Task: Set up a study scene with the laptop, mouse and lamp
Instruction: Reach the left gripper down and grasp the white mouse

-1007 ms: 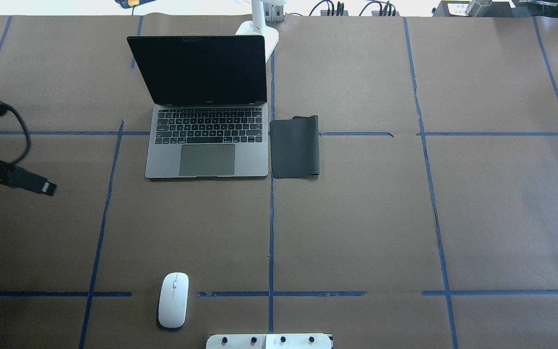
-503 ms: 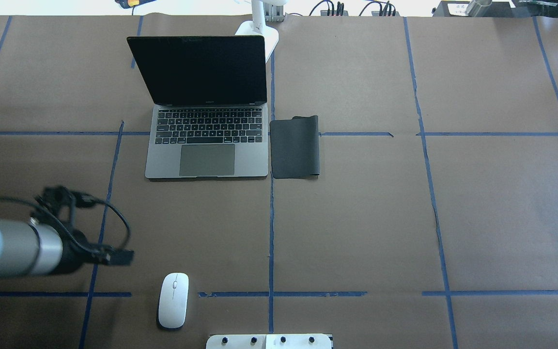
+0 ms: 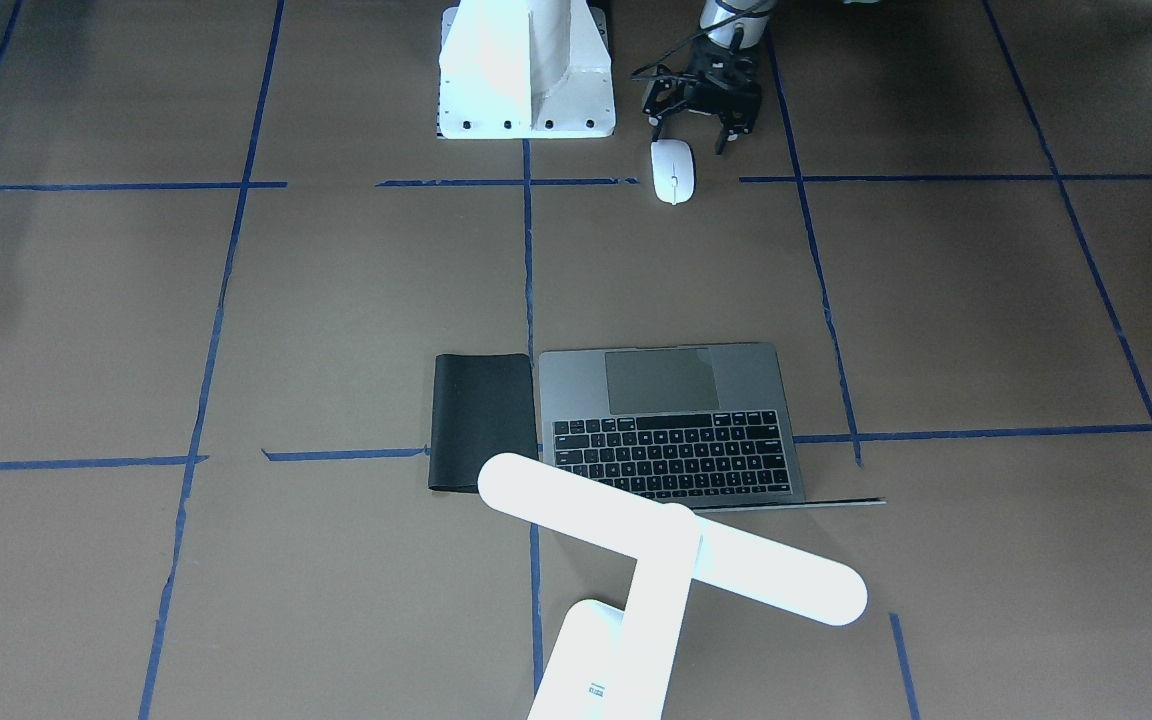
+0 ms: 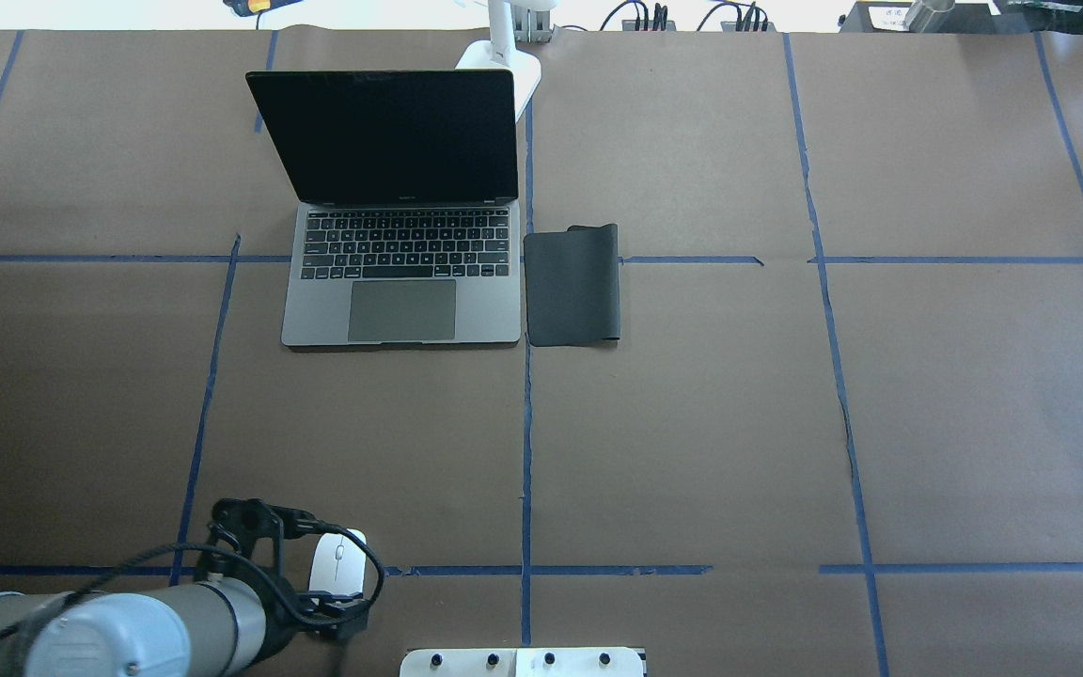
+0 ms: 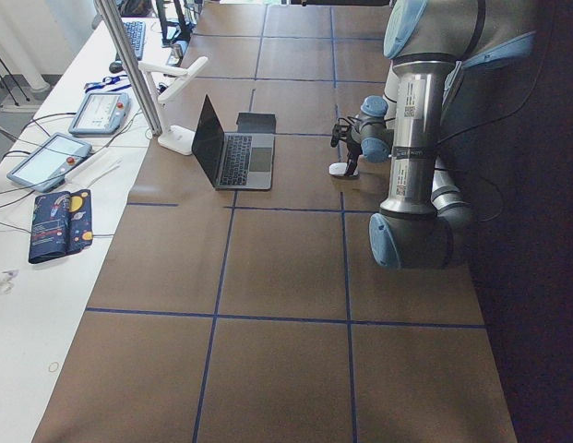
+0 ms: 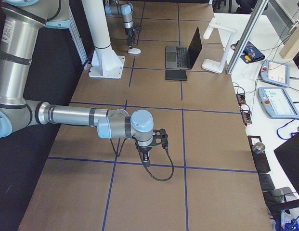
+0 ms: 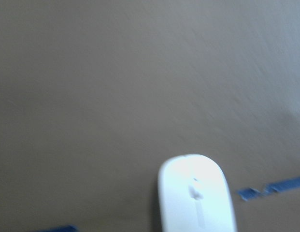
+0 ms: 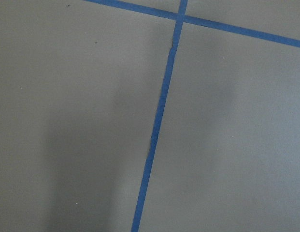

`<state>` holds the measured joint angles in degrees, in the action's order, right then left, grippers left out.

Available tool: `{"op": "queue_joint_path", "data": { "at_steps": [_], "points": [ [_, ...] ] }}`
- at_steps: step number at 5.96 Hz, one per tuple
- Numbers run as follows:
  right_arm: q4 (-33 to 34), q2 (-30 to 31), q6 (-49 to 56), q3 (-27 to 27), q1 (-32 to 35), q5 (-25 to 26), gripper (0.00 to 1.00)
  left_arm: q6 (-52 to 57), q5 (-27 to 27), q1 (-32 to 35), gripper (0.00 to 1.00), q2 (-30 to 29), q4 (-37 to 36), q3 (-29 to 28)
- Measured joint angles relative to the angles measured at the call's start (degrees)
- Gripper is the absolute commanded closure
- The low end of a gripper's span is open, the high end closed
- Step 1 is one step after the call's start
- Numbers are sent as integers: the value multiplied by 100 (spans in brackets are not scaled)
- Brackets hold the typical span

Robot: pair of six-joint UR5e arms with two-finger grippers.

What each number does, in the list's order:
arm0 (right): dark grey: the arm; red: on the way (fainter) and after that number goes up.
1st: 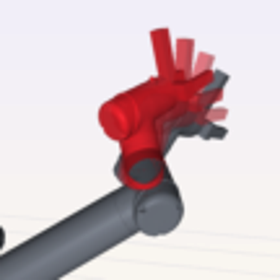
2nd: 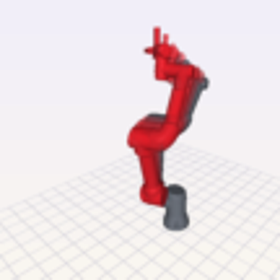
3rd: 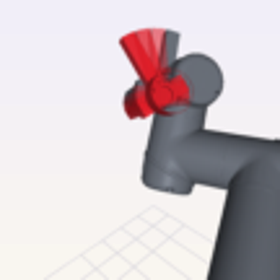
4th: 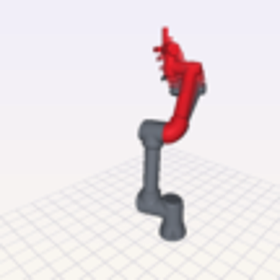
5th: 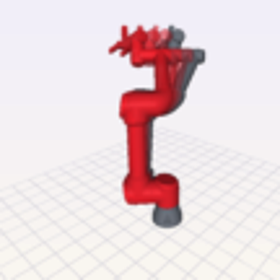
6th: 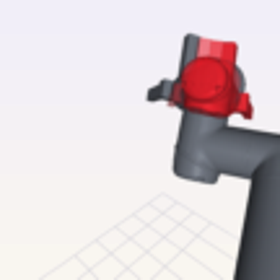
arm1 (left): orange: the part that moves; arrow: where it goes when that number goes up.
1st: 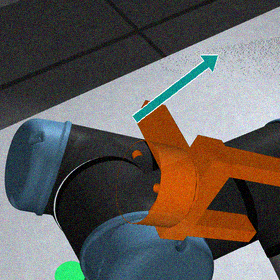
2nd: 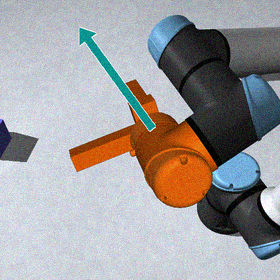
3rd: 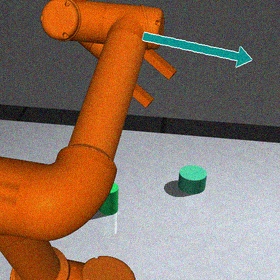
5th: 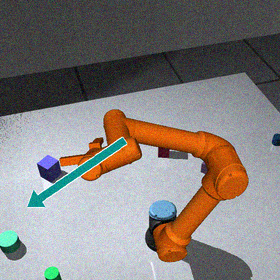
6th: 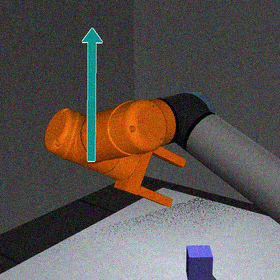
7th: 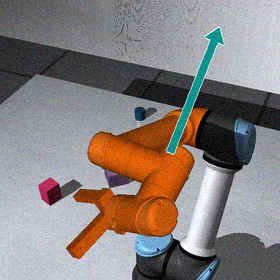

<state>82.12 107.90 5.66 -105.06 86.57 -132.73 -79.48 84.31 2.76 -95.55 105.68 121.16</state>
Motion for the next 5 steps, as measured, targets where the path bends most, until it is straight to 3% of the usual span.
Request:
{"op": "queue_joint_path", "data": {
  "at_steps": [1,2,3,4,5],
  "points": [
    [-2,2,4,2,1,-12,0,-72,-34,-76,0,-158,-152,-197],
    [-3,3,5,2,1,-15,0,-95,-40,-103,27,-212,-201,-323],
    [-3,3,6,6,1,-16,0,-101,-33,-109,80,-238,-217,-367],
    [-3,3,6,9,1,-16,0,-103,-24,-93,95,-266,-224,-366],
    [-3,1,6,11,0,-16,0,-103,-23,-61,100,-285,-229,-355]
  ]
}}
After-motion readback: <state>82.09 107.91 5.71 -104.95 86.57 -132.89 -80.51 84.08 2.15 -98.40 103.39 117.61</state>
